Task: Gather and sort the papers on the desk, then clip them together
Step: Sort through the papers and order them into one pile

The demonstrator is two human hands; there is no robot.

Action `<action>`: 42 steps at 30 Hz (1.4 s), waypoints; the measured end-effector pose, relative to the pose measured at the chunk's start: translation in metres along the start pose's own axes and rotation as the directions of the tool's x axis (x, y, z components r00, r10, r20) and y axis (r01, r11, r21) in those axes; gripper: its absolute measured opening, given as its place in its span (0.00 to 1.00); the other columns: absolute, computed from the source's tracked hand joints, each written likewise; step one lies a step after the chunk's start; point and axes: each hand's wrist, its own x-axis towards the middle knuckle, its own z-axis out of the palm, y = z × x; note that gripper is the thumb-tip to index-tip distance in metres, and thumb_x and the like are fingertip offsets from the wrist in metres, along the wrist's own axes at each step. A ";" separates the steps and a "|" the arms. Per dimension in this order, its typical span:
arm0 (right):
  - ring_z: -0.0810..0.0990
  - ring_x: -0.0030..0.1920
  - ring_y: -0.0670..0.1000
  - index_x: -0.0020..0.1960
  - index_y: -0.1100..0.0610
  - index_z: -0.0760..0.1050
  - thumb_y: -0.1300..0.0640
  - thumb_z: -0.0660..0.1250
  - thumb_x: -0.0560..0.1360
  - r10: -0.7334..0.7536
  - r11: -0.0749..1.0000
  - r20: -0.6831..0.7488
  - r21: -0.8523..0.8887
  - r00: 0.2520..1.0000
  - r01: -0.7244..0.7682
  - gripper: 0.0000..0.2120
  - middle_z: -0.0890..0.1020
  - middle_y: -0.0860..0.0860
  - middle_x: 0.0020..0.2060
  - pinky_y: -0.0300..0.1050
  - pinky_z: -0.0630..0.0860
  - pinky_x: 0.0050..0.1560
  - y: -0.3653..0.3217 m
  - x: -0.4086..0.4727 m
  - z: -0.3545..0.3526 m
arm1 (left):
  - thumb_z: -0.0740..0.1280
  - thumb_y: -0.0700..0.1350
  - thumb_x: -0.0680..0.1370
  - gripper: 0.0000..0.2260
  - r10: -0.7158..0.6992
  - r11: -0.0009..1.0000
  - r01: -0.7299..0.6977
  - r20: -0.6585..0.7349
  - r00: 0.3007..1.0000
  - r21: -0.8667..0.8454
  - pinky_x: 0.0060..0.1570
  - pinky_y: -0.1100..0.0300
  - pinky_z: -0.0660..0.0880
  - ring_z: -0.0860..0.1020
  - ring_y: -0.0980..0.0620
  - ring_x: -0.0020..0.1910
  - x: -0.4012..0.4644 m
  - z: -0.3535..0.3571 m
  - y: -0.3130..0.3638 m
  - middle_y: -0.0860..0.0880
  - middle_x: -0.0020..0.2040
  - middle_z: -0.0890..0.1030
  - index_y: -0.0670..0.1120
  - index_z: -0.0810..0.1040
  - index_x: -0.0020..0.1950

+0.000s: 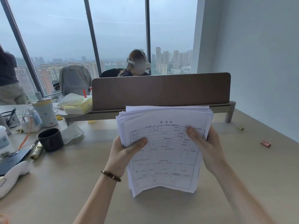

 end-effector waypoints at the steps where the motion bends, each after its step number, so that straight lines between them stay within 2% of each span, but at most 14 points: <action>1: 0.87 0.48 0.53 0.54 0.54 0.81 0.50 0.72 0.72 0.001 1.000 0.002 0.011 1.000 -0.001 0.12 0.88 0.51 0.47 0.47 0.82 0.43 -0.001 0.002 0.000 | 0.76 0.41 0.69 0.14 -0.004 1.000 0.004 0.002 1.000 0.006 0.46 0.53 0.81 0.84 0.44 0.52 0.001 0.002 0.001 0.44 0.52 0.86 0.43 0.83 0.54; 9: 0.86 0.51 0.58 0.58 0.58 0.80 0.48 0.70 0.72 0.049 0.998 0.079 0.023 0.996 -0.051 0.18 0.87 0.56 0.50 0.53 0.84 0.48 -0.004 0.009 0.000 | 0.77 0.42 0.69 0.09 -0.029 0.999 0.031 -0.053 0.998 0.044 0.46 0.52 0.83 0.85 0.46 0.49 0.001 0.006 -0.003 0.46 0.49 0.87 0.45 0.85 0.49; 12: 0.86 0.51 0.56 0.52 0.51 0.85 0.54 0.69 0.77 0.086 0.994 0.051 0.067 0.995 -0.089 0.07 0.87 0.53 0.49 0.52 0.82 0.48 0.003 0.004 -0.002 | 0.76 0.42 0.70 0.09 -0.092 0.994 0.093 -0.027 0.995 0.062 0.50 0.47 0.82 0.85 0.46 0.52 -0.006 0.010 -0.014 0.45 0.51 0.87 0.46 0.86 0.50; 16: 0.86 0.50 0.53 0.49 0.47 0.86 0.56 0.67 0.74 0.141 0.987 0.012 0.080 0.990 -0.142 0.10 0.87 0.50 0.47 0.50 0.80 0.48 0.014 -0.006 -0.008 | 0.77 0.44 0.71 0.07 -0.173 0.970 0.172 -0.007 0.985 0.171 0.51 0.41 0.81 0.85 0.42 0.48 -0.009 0.015 -0.028 0.44 0.48 0.87 0.45 0.87 0.47; 18: 0.86 0.50 0.53 0.49 0.47 0.86 0.57 0.68 0.73 0.138 0.988 -0.005 0.071 0.990 -0.137 0.10 0.87 0.50 0.47 0.52 0.80 0.48 0.016 -0.007 -0.012 | 0.79 0.53 0.68 0.18 -0.182 0.959 0.183 -0.023 0.983 0.217 0.46 0.43 0.81 0.83 0.38 0.42 -0.008 0.020 -0.028 0.42 0.44 0.86 0.39 0.85 0.45; 21: 0.86 0.49 0.55 0.48 0.47 0.86 0.55 0.70 0.72 0.090 0.995 -0.009 0.036 0.996 -0.089 0.08 0.87 0.51 0.47 0.55 0.82 0.49 0.011 -0.002 -0.014 | 0.78 0.64 0.60 0.36 -0.151 0.957 0.168 -0.087 0.985 0.238 0.38 0.47 0.76 0.77 0.46 0.38 -0.002 0.023 -0.022 0.42 0.38 0.80 0.30 0.79 0.45; 23: 0.87 0.50 0.56 0.49 0.49 0.86 0.49 0.74 0.71 0.063 0.998 0.025 0.024 0.998 -0.063 0.09 0.88 0.51 0.48 0.54 0.83 0.48 0.002 0.002 -0.012 | 0.77 0.61 0.60 0.35 -0.108 0.966 0.143 -0.166 0.980 0.217 0.37 0.42 0.78 0.77 0.46 0.37 0.002 0.024 -0.014 0.42 0.37 0.80 0.29 0.78 0.43; 25: 0.87 0.51 0.55 0.54 0.53 0.84 0.46 0.76 0.68 0.088 0.996 0.053 0.014 0.995 -0.089 0.17 0.88 0.52 0.51 0.50 0.84 0.48 -0.002 0.005 -0.014 | 0.78 0.59 0.61 0.30 -0.089 0.975 0.128 -0.211 0.974 0.184 0.39 0.38 0.79 0.79 0.47 0.37 0.002 0.024 -0.007 0.44 0.37 0.81 0.32 0.80 0.41; 29: 0.87 0.51 0.51 0.55 0.51 0.84 0.56 0.77 0.69 0.247 0.965 0.115 -0.123 0.962 -0.233 0.14 0.88 0.47 0.50 0.47 0.84 0.49 0.010 0.001 -0.010 | 0.77 0.48 0.68 0.03 -0.094 0.981 0.129 -0.230 0.969 0.144 0.41 0.48 0.83 0.85 0.55 0.39 -0.003 0.024 -0.005 0.53 0.38 0.87 0.50 0.86 0.36; 33: 0.87 0.42 0.44 0.41 0.44 0.86 0.54 0.78 0.71 0.237 0.934 -0.099 -0.251 0.966 -0.255 0.05 0.88 0.42 0.40 0.45 0.85 0.43 0.023 -0.011 0.004 | 0.77 0.48 0.70 0.12 -0.120 0.979 0.164 -0.305 0.945 0.122 0.44 0.43 0.82 0.83 0.49 0.40 -0.005 0.028 -0.015 0.46 0.39 0.85 0.38 0.83 0.40; 35: 0.85 0.40 0.38 0.37 0.39 0.84 0.53 0.78 0.71 0.111 0.924 -0.112 -0.355 0.988 -0.144 0.09 0.86 0.36 0.39 0.36 0.81 0.38 0.022 -0.017 0.011 | 0.76 0.48 0.72 0.16 -0.104 0.982 0.151 -0.338 0.935 0.115 0.41 0.47 0.81 0.81 0.51 0.38 -0.004 0.032 -0.016 0.47 0.37 0.83 0.34 0.80 0.41; 37: 0.83 0.38 0.35 0.34 0.34 0.82 0.54 0.77 0.72 0.054 0.922 -0.105 -0.377 0.993 -0.090 0.15 0.84 0.32 0.37 0.31 0.76 0.35 0.025 -0.022 0.015 | 0.75 0.47 0.74 0.13 -0.079 0.983 0.131 -0.354 0.932 0.127 0.38 0.53 0.80 0.81 0.55 0.35 -0.004 0.035 -0.014 0.51 0.35 0.83 0.37 0.81 0.40; 39: 0.84 0.38 0.39 0.37 0.41 0.85 0.56 0.76 0.73 0.099 0.954 -0.122 -0.272 0.988 -0.129 0.10 0.86 0.39 0.37 0.34 0.78 0.35 0.030 -0.025 0.017 | 0.73 0.48 0.75 0.12 -0.077 0.981 0.134 -0.347 0.935 0.143 0.37 0.55 0.80 0.81 0.56 0.36 -0.004 0.036 -0.014 0.52 0.35 0.83 0.38 0.81 0.41; 42: 0.88 0.45 0.48 0.49 0.51 0.85 0.58 0.74 0.75 0.284 0.956 -0.094 -0.047 0.954 -0.290 0.04 0.88 0.47 0.43 0.40 0.82 0.40 0.041 -0.031 0.020 | 0.73 0.50 0.75 0.16 -0.146 0.961 0.206 -0.298 0.944 0.183 0.43 0.45 0.82 0.83 0.47 0.39 -0.009 0.035 -0.025 0.42 0.41 0.86 0.36 0.81 0.44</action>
